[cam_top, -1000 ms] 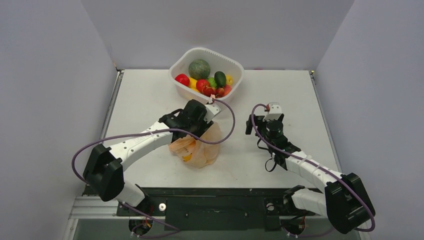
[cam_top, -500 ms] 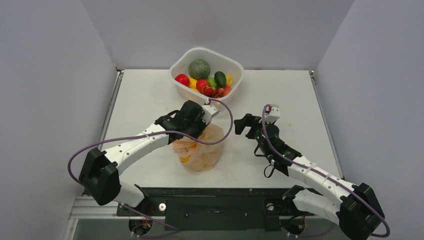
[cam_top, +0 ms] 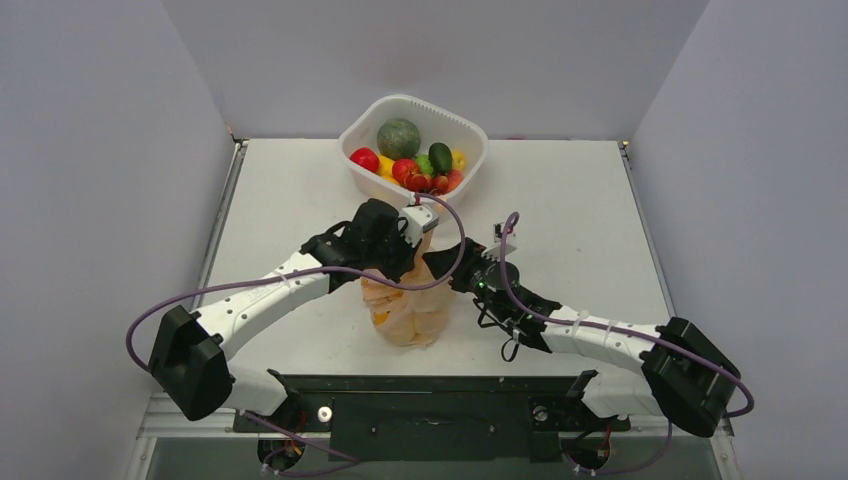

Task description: Take the fake fruits out of the plastic bag

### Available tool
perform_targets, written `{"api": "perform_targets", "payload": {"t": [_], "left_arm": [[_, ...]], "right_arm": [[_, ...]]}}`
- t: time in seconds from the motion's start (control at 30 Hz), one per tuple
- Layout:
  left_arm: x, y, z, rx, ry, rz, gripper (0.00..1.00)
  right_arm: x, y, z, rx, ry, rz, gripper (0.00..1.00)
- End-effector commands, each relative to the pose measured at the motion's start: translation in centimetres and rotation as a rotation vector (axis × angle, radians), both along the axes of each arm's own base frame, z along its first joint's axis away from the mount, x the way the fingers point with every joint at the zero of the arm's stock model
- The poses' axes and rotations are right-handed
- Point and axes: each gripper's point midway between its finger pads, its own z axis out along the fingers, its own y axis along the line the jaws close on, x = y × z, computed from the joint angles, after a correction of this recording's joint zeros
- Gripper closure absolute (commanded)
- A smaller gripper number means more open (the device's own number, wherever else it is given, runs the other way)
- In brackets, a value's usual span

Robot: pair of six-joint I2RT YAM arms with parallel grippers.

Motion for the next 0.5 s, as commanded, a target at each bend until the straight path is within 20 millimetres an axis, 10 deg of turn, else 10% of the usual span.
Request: {"api": "perform_targets", "payload": {"t": [0.0, 0.47], "left_arm": [[0.0, -1.2, 4.0, -0.133, -0.096, -0.033, 1.0], [0.1, -1.0, 4.7, -0.154, -0.14, -0.027, 1.0]], "right_arm": [[0.6, 2.1, 2.5, 0.142, -0.042, 0.013, 0.41], [0.2, 4.9, 0.4, 0.135, -0.012, 0.093, 0.62]]}}
